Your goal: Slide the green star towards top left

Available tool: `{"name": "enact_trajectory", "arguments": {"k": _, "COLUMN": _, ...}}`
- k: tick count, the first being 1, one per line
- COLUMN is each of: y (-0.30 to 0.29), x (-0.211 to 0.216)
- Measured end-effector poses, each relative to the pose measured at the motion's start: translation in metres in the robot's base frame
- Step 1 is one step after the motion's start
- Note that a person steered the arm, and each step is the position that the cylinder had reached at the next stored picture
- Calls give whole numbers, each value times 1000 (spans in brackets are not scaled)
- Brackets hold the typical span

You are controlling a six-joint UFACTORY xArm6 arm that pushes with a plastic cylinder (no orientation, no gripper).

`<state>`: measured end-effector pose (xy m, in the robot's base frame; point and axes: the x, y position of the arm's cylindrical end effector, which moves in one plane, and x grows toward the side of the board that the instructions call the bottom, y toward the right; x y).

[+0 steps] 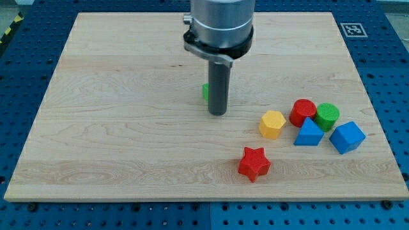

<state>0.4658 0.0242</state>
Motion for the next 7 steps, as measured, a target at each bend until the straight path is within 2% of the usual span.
{"name": "enact_trajectory", "arguments": {"k": 2, "y": 11, "x": -46}}
{"name": "enact_trajectory", "arguments": {"k": 7, "y": -127, "x": -111}}
